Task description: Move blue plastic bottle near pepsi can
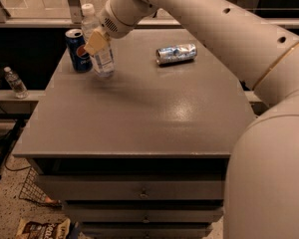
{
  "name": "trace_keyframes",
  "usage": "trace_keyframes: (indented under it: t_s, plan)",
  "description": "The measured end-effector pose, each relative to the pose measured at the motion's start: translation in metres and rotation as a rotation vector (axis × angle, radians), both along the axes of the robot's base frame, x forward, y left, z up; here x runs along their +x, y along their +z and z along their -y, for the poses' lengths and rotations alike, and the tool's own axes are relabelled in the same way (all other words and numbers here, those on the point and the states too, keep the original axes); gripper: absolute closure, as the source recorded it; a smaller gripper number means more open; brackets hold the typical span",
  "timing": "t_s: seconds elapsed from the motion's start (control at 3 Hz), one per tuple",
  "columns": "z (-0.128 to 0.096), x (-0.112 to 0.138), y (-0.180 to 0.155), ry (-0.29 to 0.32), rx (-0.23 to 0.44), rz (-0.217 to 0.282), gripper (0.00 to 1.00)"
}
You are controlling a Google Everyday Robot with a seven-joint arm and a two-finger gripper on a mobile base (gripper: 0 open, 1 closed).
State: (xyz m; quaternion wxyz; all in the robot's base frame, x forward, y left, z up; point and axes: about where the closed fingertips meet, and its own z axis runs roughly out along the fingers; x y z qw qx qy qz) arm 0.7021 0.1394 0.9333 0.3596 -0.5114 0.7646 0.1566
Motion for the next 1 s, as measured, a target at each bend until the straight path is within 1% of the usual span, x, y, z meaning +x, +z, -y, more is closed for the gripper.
trace_keyframes:
  t_s: [0.33,0.67,1.0]
  plan:
    - [-0.0075,0.0060,-0.0050,0.011,0.014,-0.015,1.00]
    - [-0.0095,0.0077,-0.0078,0.012,0.020,-0.021,1.00]
    - [-0.0093,0.0088,-0.0148,-0.001,0.015,-0.018,1.00]
